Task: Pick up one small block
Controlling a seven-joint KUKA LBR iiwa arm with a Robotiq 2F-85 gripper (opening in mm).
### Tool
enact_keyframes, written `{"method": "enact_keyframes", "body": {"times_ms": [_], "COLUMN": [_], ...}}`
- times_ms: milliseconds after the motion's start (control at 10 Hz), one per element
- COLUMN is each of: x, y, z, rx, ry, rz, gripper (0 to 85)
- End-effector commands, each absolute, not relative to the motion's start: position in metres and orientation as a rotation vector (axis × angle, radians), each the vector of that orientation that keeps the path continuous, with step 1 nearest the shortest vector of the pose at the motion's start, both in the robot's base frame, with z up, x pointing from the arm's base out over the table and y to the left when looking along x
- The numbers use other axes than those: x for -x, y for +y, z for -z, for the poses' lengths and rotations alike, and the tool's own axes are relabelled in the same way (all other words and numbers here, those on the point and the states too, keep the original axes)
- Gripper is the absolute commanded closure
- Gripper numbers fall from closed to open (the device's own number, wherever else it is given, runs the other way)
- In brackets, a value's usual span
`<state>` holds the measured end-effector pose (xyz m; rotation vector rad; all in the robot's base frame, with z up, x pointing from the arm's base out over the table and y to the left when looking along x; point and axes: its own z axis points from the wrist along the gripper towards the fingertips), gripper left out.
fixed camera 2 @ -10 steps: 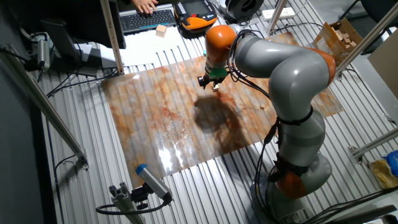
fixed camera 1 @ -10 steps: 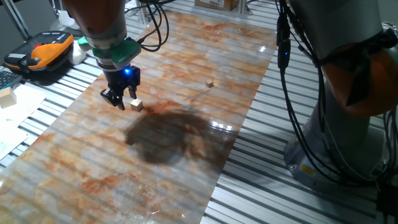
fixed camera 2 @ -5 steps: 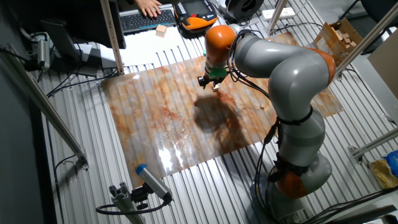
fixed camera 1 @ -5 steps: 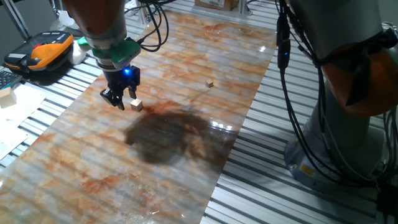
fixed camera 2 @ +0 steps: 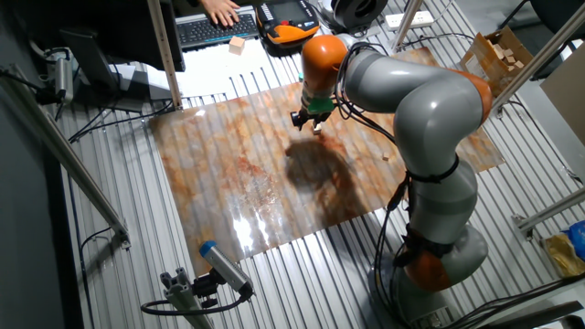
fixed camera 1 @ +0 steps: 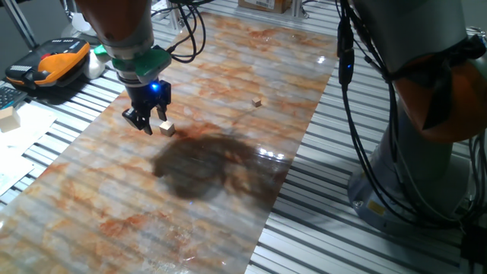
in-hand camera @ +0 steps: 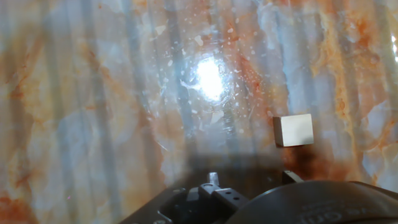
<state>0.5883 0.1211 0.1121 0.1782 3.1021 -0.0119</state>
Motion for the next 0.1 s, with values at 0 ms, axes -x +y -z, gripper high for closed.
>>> {"method": "enact_keyframes", "body": {"times_ms": [0], "x": [-0.5884], "y": [0.1211], "z": [-0.1122], "rx": [-0.178], "ry": [3.104], "rz": [0.007], "gripper": [34.0]}}
